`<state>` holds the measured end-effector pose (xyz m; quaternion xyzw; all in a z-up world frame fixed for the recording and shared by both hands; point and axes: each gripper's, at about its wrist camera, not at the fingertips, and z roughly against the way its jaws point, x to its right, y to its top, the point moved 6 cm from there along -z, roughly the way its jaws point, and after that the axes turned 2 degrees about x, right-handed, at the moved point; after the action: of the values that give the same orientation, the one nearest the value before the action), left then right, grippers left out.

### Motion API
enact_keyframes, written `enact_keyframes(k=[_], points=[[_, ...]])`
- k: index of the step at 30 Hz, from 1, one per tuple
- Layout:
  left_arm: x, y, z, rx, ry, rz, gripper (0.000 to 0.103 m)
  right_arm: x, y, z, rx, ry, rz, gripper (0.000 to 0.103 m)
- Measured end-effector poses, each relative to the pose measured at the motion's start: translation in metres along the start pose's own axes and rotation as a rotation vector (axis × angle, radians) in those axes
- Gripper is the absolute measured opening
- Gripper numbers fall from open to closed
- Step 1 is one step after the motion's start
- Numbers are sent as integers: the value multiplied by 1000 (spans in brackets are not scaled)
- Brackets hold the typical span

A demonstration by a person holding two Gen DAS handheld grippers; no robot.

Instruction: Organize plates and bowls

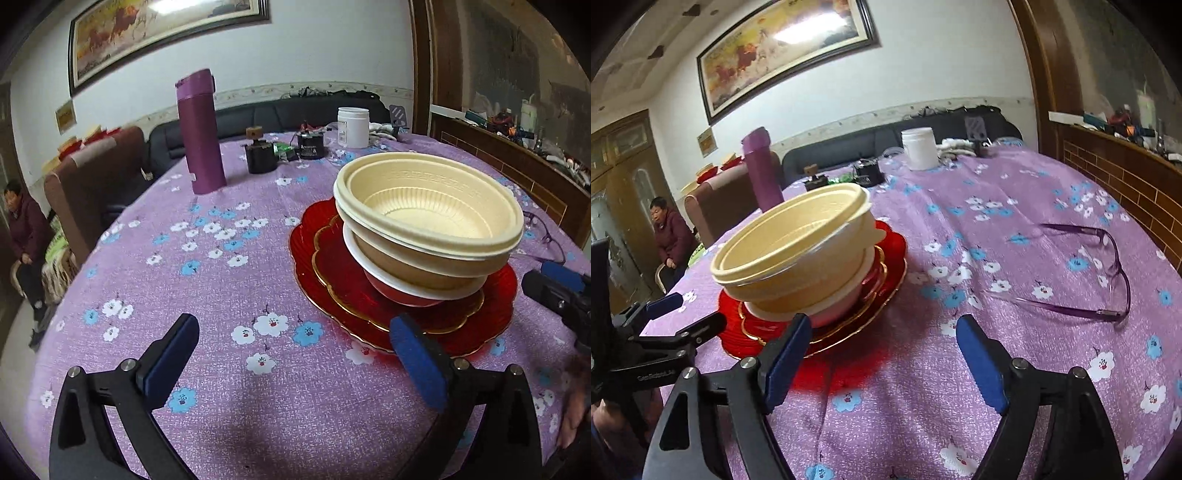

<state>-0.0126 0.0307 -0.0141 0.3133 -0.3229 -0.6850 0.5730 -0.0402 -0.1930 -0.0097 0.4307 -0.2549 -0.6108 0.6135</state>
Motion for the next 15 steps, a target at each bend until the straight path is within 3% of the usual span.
enact_keyframes(k=[7,12,15], points=[[-24,6,-10,-42,44,65,103,2,-1,-4,-21,-26,-3,89],[-19,9,-16,-71,30,-5,103,2,-1,-6,-27,-33,-6,89],[-19,11,-14,-49,90,-32,103,4,-1,-7,-36,-36,-17,89]])
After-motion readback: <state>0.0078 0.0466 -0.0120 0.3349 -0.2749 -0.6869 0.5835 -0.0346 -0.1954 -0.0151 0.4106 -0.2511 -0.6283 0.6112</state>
